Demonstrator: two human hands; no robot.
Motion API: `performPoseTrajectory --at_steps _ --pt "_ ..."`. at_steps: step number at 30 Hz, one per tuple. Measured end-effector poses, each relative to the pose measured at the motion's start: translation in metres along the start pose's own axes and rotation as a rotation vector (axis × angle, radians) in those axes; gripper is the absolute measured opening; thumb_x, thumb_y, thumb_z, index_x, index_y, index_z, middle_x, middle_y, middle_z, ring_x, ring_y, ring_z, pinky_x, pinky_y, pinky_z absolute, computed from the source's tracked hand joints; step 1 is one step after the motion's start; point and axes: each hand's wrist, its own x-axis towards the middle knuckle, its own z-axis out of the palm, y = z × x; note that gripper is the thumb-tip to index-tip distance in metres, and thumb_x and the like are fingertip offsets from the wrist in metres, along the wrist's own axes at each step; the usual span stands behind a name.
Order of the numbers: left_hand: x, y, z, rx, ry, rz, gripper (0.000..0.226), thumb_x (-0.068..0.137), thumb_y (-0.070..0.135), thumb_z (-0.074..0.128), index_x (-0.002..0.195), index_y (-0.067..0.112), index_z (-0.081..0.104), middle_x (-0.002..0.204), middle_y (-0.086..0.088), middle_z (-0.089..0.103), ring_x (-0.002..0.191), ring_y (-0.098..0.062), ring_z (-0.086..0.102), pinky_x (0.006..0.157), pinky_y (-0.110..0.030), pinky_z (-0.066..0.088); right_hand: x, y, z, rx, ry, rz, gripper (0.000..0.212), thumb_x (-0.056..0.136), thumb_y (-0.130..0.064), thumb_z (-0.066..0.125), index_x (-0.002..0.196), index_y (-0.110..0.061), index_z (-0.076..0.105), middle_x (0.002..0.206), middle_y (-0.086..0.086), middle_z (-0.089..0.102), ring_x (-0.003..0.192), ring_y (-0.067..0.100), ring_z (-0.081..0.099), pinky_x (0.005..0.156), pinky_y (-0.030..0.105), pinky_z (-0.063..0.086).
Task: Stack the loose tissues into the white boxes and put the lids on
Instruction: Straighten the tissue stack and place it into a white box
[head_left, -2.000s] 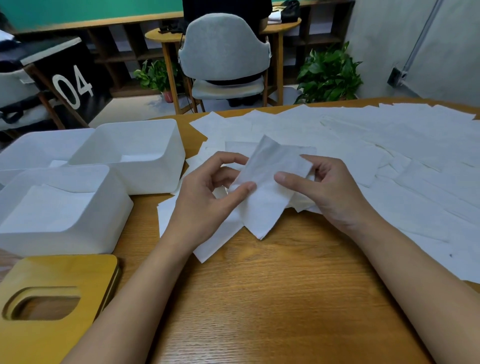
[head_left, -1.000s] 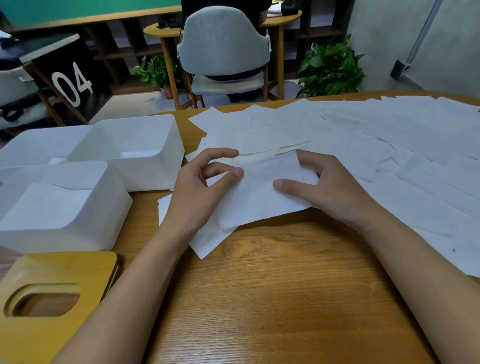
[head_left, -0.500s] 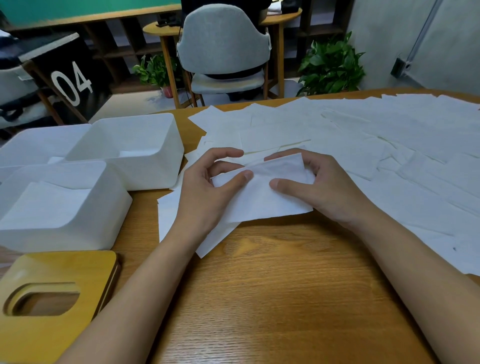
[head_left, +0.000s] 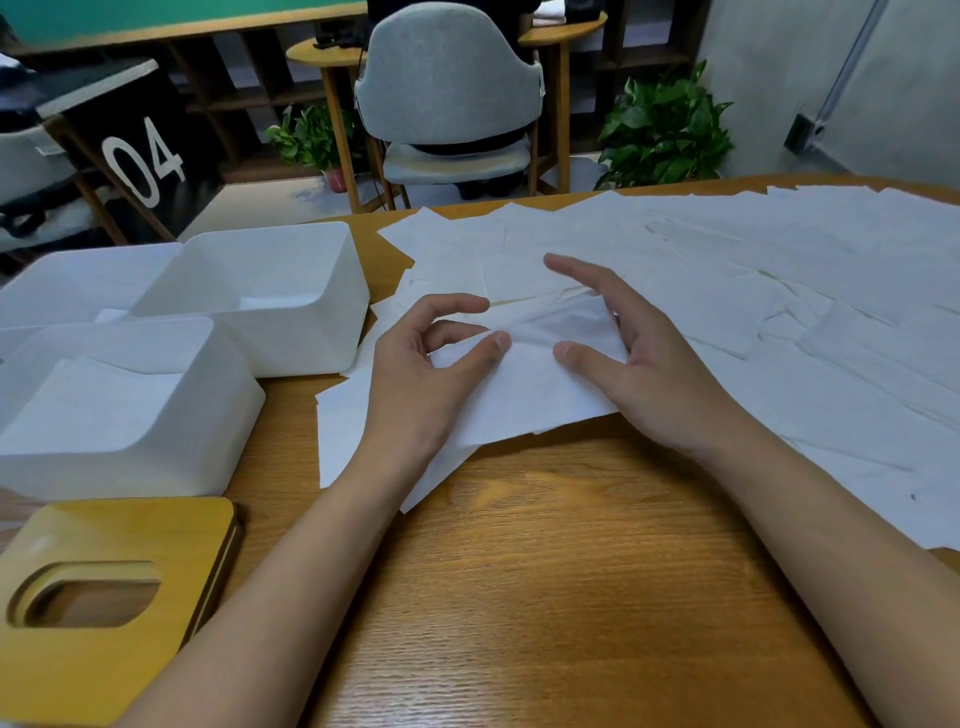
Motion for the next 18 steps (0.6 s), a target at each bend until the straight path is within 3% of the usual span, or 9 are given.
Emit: performPoseTrajectory --at_steps 3,5,7,10,14,16,18 --pt "0.001 -0.003 0.0 0.072 0.027 0.05 0.026 0.092 0.027 0.081 0.117 0.028 0.071 0.107 0.011 0.075 0.104 -0.005 0.068 0.086 -0.03 0.052 0.001 0.002 -0.002 0.09 0.023 -0.045 0.065 0.105 -0.014 0.06 0.156 -0.047 0.035 0.159 -0.029 0.037 0.149 0.006 0.038 0.123 0.052 0.035" --pt "0.001 0.0 -0.002 0.097 0.005 0.047 0.031 0.094 0.031 0.078 0.123 0.031 0.068 0.121 0.018 0.069 0.113 -0.001 0.064 0.088 -0.023 0.052 0.001 0.001 -0.004 0.168 0.045 -0.075 0.064 0.106 -0.011 0.058 0.156 -0.044 0.035 0.159 -0.021 0.041 0.143 0.012 0.047 0.116 0.05 0.044" --pt "0.001 0.004 -0.003 0.088 -0.07 0.011 0.037 0.095 0.037 0.076 0.13 0.037 0.064 0.125 0.021 0.067 0.114 0.003 0.063 0.089 -0.019 0.054 0.001 -0.001 -0.006 0.265 0.055 -0.071 0.06 0.107 -0.007 0.056 0.152 -0.042 0.038 0.152 -0.01 0.051 0.124 0.014 0.063 0.096 0.038 0.058" --pt "-0.003 0.01 -0.006 -0.005 -0.117 -0.009 0.041 0.096 0.027 0.075 0.135 0.036 0.063 0.112 0.019 0.07 0.1 -0.002 0.07 0.074 -0.019 0.057 -0.001 -0.004 -0.01 0.35 0.049 -0.02 0.049 0.104 -0.006 0.059 0.141 -0.035 0.047 0.131 -0.002 0.064 0.091 0.012 0.071 0.068 0.025 0.056" --pt "-0.001 0.008 -0.012 -0.042 -0.085 0.045 0.046 0.094 0.017 0.079 0.134 0.03 0.061 0.095 0.005 0.077 0.081 -0.013 0.076 0.064 -0.023 0.057 0.0 0.003 -0.011 0.162 0.0 -0.067 0.026 0.094 0.001 0.071 0.106 -0.021 0.078 0.102 -0.015 0.075 0.095 0.002 0.068 0.08 0.015 0.048" --pt "0.003 0.002 -0.019 0.116 -0.064 0.139 0.041 0.096 0.02 0.078 0.132 0.03 0.061 0.083 0.007 0.07 0.076 -0.008 0.067 0.067 -0.02 0.052 0.001 0.009 -0.007 0.071 0.0 -0.009 0.029 0.094 0.001 0.069 0.098 -0.025 0.083 0.1 -0.019 0.077 0.101 -0.003 0.068 0.086 0.013 0.045" --pt "0.007 -0.006 -0.029 0.385 -0.049 0.221 0.034 0.097 0.02 0.074 0.128 0.029 0.063 0.092 0.011 0.069 0.09 -0.005 0.066 0.078 -0.023 0.054 0.004 0.016 -0.005 0.014 0.056 0.037 0.033 0.095 -0.002 0.067 0.1 -0.031 0.083 0.108 -0.02 0.077 0.112 -0.003 0.066 0.097 0.022 0.048"
